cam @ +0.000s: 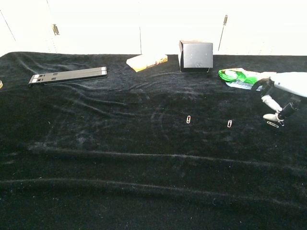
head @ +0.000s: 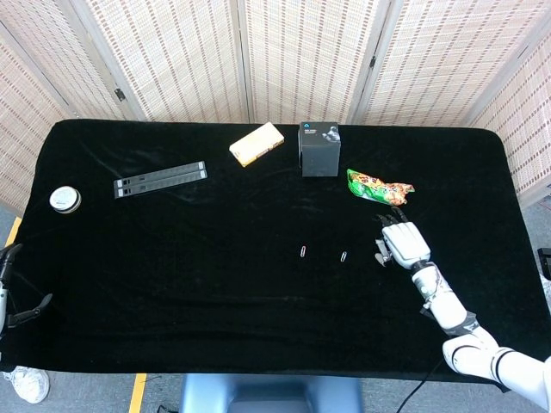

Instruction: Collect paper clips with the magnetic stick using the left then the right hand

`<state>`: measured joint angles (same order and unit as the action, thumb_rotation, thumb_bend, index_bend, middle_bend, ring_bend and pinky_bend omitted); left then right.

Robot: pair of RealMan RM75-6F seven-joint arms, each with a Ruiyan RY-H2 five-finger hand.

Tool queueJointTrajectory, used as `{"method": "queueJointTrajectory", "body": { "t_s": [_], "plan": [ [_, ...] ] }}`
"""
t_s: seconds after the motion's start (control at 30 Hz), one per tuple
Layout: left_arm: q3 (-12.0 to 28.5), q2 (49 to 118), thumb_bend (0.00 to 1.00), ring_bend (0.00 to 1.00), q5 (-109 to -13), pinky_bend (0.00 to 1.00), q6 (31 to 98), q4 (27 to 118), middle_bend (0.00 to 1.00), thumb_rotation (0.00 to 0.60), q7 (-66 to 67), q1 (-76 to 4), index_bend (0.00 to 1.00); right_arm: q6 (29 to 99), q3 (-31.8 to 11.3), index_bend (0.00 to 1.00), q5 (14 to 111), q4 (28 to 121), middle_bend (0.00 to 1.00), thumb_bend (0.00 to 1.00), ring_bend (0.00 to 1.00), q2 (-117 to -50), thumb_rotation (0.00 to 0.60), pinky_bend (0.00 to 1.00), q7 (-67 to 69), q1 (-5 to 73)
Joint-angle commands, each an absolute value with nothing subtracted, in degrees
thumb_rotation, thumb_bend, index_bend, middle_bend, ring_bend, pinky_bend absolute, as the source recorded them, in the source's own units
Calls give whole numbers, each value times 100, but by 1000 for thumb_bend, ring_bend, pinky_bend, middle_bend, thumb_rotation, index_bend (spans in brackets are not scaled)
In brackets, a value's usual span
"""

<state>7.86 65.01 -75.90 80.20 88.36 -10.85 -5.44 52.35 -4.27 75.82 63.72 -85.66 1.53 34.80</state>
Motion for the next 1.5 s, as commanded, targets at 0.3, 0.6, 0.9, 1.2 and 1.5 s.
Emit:
{"method": "queueJointTrajectory", "body": {
  "t_s": [0.3, 0.6, 0.9, 1.2, 1.5],
  "plan": [
    [799, 6509, 296, 140, -7526, 149, 7965, 8819, 71, 600, -1063, -575, 0, 4999, -456, 806, 7567, 6056, 215, 329, 190, -8741, 600, 0, 162, 3551],
    [809, 6505, 296, 140, -7504, 149, 7970, 8801, 71, 600, -1099, -572, 0, 4906, -480, 806, 7621, 5879, 215, 330, 189, -8874, 600, 0, 218, 3609],
    [805, 6507, 296, 141, -7508, 149, 7972, 8799, 71, 600, -1103, -575, 0, 4970, -497, 806, 7672, 5969, 215, 330, 189, -8792, 600, 0, 237, 3577],
    [799, 6516, 296, 141, -7527, 150, 8005, 8810, 71, 600, -1081, -569, 0, 6147, -559, 806, 7996, 7184, 215, 330, 190, -8032, 600, 0, -272, 3178],
    [778, 6528, 296, 141, -7610, 150, 8144, 8872, 71, 600, -1014, -527, 0, 6909, -187, 806, 8254, 8442, 215, 329, 190, -7299, 600, 0, -1355, 2579]
  ]
}}
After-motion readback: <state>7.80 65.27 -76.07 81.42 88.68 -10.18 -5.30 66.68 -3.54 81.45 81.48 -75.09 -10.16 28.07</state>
